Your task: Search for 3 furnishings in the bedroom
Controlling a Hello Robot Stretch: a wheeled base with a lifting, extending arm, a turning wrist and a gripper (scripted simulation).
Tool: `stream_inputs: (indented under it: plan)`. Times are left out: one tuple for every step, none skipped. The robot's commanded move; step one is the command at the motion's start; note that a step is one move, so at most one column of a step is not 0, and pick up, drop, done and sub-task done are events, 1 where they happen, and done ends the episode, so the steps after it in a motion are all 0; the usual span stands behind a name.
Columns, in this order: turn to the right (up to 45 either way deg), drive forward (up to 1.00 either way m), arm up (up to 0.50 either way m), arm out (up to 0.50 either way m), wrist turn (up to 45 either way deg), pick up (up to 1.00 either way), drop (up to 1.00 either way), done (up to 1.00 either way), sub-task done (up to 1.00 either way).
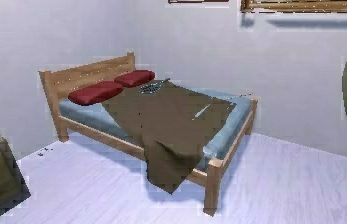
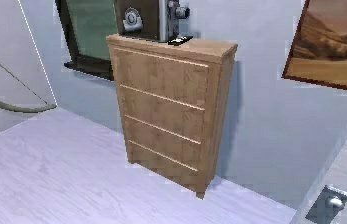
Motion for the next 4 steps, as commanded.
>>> stream_inputs:
  plan:
    - [0.0, 0.0, 0.0, 0.0, 0.0, 0.0, 0.0, 0.0, 1.0]
    - [-45.0, 0.0, 0.0, 0.0, 0.0, 0.0, 0.0, 0.0, 0.0]
    - [-12.0, 0.0, 0.0, 0.0, 0.0, 0.0, 0.0, 0.0, 0.0]
    - [0.0, 0.45, 0.0, 0.0, 0.0, 0.0, 0.0, 0.0, 0.0]
